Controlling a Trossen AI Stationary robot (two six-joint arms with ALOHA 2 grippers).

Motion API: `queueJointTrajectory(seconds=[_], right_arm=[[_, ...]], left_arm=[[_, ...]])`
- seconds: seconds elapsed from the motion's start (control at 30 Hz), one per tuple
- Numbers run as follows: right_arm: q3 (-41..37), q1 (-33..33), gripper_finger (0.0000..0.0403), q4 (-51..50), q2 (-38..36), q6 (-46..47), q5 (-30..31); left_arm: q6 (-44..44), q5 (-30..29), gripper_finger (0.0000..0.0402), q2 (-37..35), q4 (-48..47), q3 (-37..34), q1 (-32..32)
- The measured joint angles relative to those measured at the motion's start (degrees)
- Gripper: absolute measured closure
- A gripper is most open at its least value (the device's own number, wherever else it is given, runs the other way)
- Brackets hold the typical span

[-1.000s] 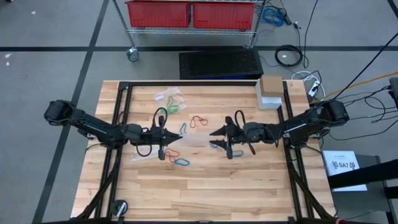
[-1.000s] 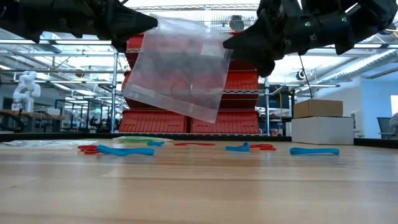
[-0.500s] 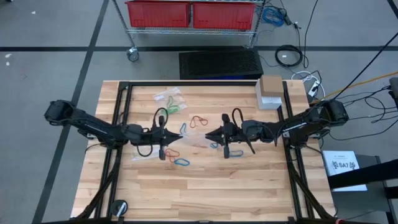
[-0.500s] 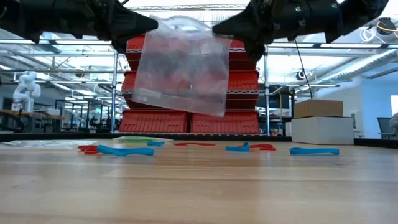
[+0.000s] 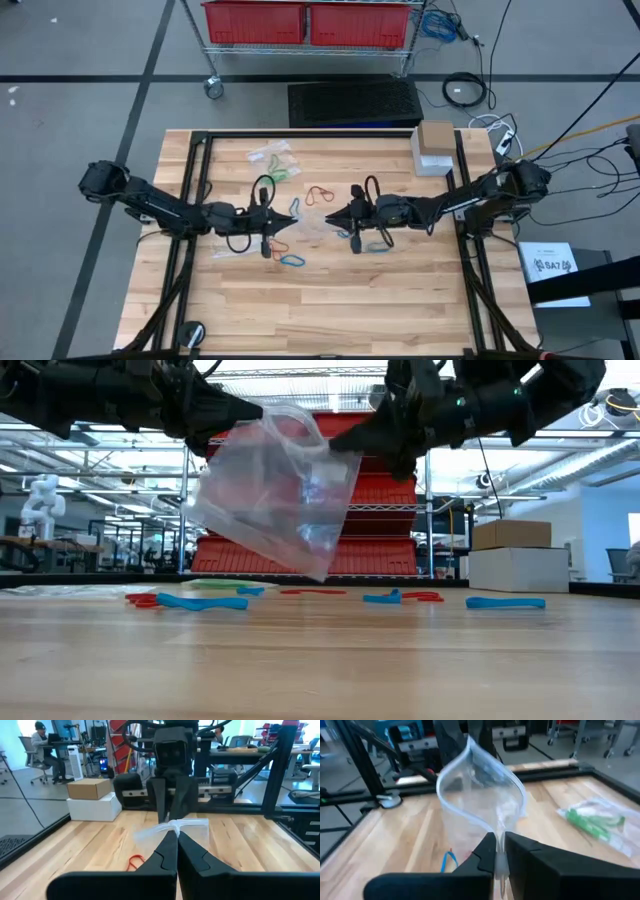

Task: Sort rubber bands
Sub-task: Put the red rubber band into the open transparent zip bag

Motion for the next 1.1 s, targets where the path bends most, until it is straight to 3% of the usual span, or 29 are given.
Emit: queueJointTrajectory(seconds=[0.23,0.4,0.73,0.97,1.1], right_arm=[[3.5,-0.2,0.0391,-2.5,1.6,-1.0,0.0],[7.0,-1.1,0.0353,-9.5,1.6,-0.2,-0.1],[19.1,-1.8,0.0245,-41.5,-1.2,-2.8,-0.4],[28.0,-1.4,0.0206,-63.5,-3.5,-4.6,-0.3],[29.5,-1.4,0.0193,-69.1,-5.0,-4.3,-0.1]], left_arm=[[-0.2,-0.1,0.0401,1.9,2.0,0.0,1.0],[0.0,-0.1,0.0401,2.6,2.8,0.1,1.3],[2.9,-0.1,0.0401,2.6,2.0,0.1,2.5],[3.4,0.0,0.0401,2.6,1.7,0.1,3.2],[3.7,0.3,0.0401,2.6,1.2,0.1,3.3]])
